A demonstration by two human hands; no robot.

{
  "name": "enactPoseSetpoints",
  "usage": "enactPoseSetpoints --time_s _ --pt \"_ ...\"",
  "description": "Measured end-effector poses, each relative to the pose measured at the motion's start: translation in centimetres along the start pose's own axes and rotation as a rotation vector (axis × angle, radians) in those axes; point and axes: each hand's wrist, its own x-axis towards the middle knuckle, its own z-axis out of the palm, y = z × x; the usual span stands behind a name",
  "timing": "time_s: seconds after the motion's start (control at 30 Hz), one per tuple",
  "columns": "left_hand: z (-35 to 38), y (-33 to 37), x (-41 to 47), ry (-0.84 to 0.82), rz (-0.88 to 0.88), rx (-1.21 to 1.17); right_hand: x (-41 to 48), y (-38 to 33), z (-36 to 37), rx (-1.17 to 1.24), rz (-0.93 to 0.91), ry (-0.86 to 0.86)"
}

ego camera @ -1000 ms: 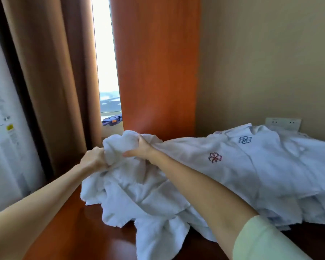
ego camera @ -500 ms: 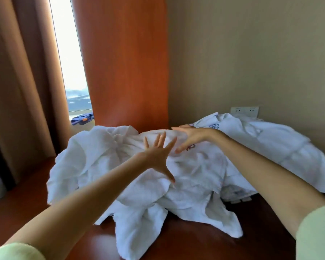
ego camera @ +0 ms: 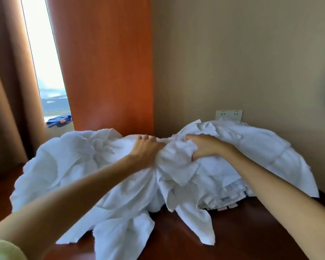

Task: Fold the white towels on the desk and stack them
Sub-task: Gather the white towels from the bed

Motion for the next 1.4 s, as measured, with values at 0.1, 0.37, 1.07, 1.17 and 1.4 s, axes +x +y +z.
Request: enactPoseSetpoints --time_s 0.1,0.37,1.07,1.17,1.4 --pt "-4.7 -6.2 -1.0 0.131 -0.072 0.115 1.4 -3.9 -1.3 0.35 -0.183 0.169" --pt "-2.8 -17.4 -9.0 0.179 -0.414 0.204 9.3 -19.0 7.6 0.68 -0.346 0.192" --pt "7.0 -21.4 1.0 -0.021 -0.535 0.342 18.4 -18.1 13.2 0.43 -0.138 0.076" --pt "4.7 -20.8 0.4 -0.094 -0.504 0.303 16.0 -16.0 11.0 0.475 -0.253 -0.037" --pt "0.0 -12.6 4.9 -0.513 -0.561 -0.094 9.4 -7.6 5.2 0.364 -0.162 -0.148"
